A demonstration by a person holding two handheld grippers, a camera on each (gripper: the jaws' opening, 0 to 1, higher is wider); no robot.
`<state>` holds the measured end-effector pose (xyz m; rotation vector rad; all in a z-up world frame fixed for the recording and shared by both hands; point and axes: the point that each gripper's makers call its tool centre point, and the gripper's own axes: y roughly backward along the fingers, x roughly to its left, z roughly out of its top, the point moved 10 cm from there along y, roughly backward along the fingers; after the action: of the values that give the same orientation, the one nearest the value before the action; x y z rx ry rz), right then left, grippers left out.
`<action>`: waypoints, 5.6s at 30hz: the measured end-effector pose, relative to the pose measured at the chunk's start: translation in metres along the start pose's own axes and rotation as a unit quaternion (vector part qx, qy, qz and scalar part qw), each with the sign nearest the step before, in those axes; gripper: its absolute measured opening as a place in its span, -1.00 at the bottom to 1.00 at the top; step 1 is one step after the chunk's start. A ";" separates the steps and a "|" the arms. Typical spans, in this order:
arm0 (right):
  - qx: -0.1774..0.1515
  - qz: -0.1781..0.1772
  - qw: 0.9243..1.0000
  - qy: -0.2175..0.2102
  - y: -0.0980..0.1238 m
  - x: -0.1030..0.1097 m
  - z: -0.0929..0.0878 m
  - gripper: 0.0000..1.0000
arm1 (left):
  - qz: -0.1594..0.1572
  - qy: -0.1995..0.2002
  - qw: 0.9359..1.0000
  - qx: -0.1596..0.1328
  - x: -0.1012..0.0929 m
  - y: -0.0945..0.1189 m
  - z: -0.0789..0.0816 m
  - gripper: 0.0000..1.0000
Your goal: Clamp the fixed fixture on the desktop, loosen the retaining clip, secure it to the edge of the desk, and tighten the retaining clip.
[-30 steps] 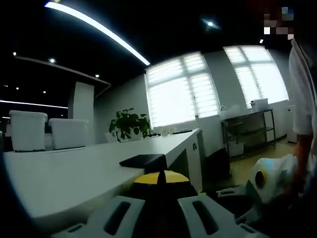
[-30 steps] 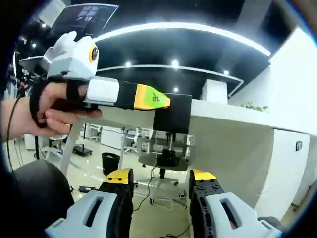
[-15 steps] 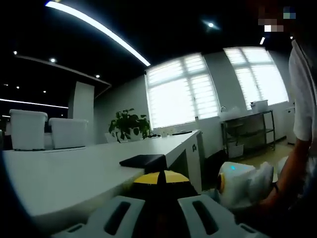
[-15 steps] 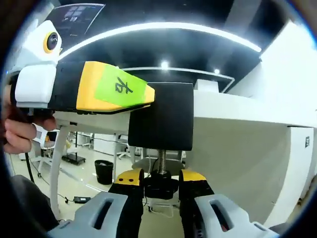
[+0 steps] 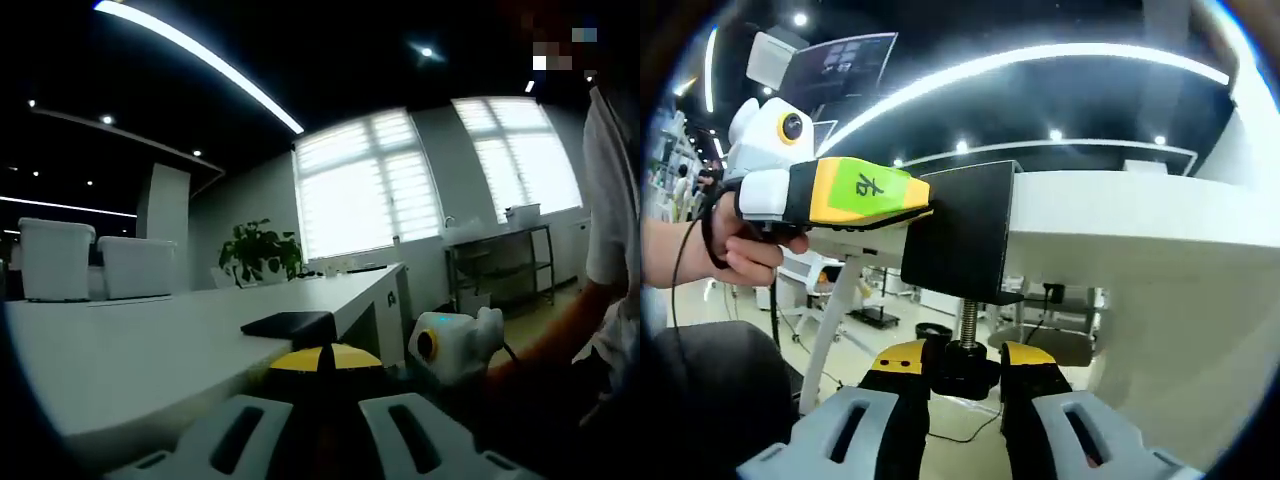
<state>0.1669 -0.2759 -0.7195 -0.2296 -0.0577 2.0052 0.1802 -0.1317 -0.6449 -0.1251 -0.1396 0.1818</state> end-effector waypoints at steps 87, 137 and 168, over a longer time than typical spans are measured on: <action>0.019 0.114 0.993 0.014 -0.002 -0.025 -0.004 -0.48 | 0.012 0.024 1.000 -0.010 0.006 0.002 0.006 -0.94; 0.002 -0.215 0.976 0.032 0.003 0.030 -0.006 -0.51 | -0.017 -0.018 1.000 -0.007 0.000 -0.016 0.010 -0.94; -0.002 -0.002 1.000 -0.018 0.016 -0.012 -0.016 -0.11 | -0.014 -0.014 1.000 -0.003 0.000 -0.015 0.008 -0.94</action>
<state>0.1607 -0.2943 -0.7360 -0.1963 -0.0852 2.0050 0.1817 -0.1459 -0.6351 -0.1269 -0.1703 0.1544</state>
